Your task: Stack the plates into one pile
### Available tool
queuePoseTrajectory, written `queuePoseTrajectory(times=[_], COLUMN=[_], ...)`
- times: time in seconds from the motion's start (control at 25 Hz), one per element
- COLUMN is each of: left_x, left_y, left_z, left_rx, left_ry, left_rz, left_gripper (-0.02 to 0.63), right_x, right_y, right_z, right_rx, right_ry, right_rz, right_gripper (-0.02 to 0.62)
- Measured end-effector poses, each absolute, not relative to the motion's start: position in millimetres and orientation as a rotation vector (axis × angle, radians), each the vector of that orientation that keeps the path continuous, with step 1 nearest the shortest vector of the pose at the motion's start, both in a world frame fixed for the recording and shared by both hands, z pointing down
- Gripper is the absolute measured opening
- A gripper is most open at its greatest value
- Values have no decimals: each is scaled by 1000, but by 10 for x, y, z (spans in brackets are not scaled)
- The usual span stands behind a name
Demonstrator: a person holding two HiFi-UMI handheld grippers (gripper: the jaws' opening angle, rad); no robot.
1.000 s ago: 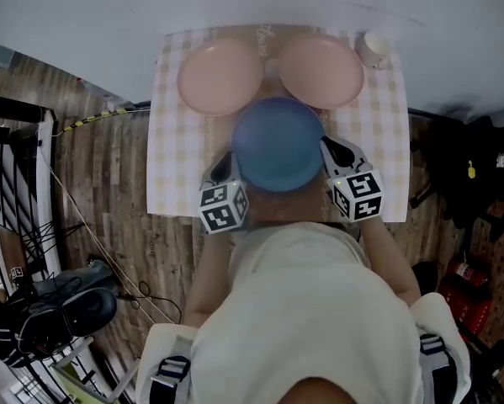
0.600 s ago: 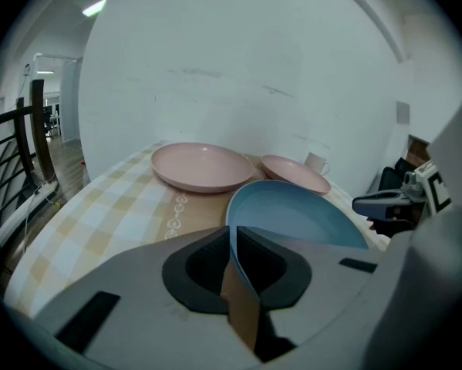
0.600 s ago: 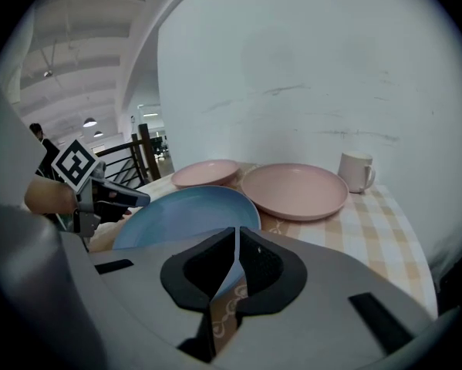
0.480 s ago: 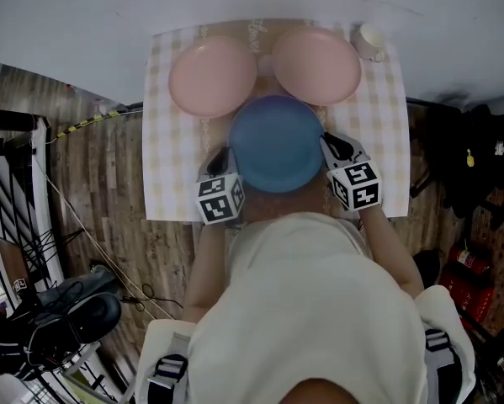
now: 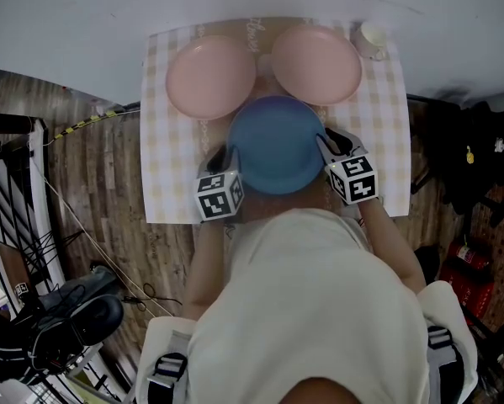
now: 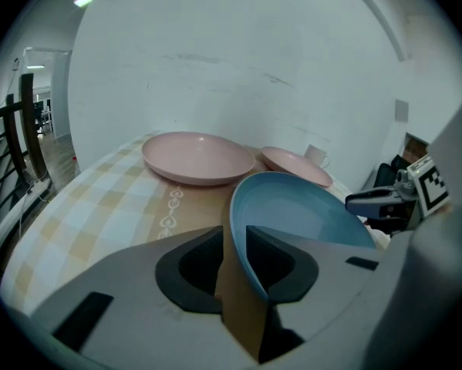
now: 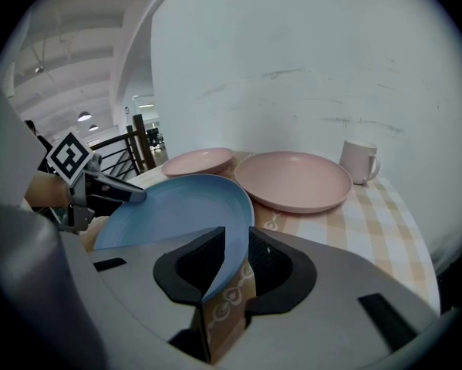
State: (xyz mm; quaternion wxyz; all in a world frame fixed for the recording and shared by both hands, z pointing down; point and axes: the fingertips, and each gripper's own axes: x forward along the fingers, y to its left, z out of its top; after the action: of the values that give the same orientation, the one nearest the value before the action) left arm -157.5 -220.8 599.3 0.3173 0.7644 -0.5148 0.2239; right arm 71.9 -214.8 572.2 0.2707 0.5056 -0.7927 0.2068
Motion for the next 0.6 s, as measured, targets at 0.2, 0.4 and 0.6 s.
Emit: queuePoseTrajectory(times=[0.2,0.4,0.6], left_x=[-1558,-1562,-1571], left_y=[-2152,-2173,-2173], left_z=[6022,6036,6031], left_rx=[2007,1995,1991], left_ry=[-1352,-1341,-1320], left_rz=[605,611,633], left_gripper=[50,43,38], right_x=[778,791,782], right_y=[-2137,-2139,-2118], right_z=[5781,5820,5793], right_rx=[1374,1390,1403], right_ry=[-2104,-2096,-2108], right_rz=[562,581,649], right_gripper=[83,51,38])
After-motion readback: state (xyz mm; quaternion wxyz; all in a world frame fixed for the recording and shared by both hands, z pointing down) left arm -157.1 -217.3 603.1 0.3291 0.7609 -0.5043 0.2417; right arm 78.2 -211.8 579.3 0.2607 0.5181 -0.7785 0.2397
